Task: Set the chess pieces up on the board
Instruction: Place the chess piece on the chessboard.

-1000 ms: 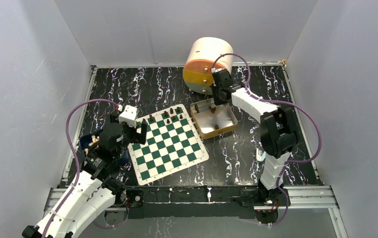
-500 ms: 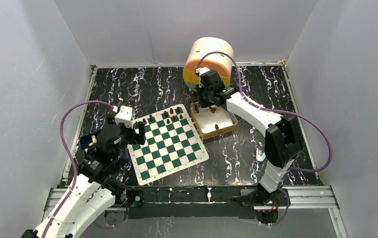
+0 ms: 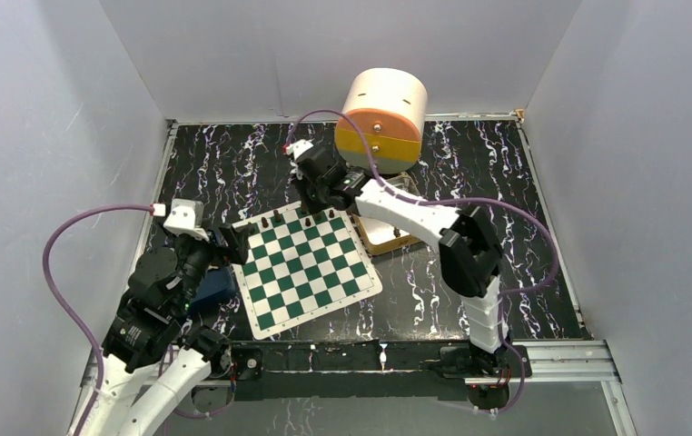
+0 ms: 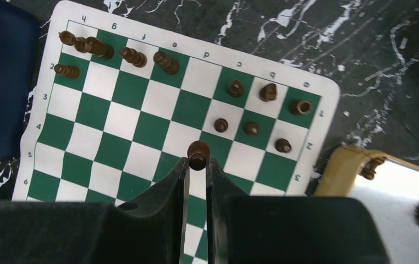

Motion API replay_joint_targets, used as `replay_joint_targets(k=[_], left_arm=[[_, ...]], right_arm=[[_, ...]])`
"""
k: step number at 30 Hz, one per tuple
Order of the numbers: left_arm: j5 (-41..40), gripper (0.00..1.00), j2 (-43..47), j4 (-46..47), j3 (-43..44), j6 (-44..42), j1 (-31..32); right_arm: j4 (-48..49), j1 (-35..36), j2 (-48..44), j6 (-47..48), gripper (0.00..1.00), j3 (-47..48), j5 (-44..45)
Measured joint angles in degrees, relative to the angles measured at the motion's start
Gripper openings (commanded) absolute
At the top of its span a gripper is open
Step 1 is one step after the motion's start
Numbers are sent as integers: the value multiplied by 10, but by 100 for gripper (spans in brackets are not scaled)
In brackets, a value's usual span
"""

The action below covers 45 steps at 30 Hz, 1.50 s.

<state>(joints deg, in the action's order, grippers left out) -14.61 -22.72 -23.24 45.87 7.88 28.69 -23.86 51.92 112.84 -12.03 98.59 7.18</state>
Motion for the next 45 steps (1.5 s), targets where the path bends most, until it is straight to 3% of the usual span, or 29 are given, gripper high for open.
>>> replay_joint_targets(k=[14, 45], left_arm=[[-46, 86, 44, -49, 56, 24, 0], [-70, 87, 49, -68, 76, 24, 0]], right_arm=[[-79, 38, 177, 20, 24, 181, 21], [-103, 41, 238, 33, 27, 207, 36]])
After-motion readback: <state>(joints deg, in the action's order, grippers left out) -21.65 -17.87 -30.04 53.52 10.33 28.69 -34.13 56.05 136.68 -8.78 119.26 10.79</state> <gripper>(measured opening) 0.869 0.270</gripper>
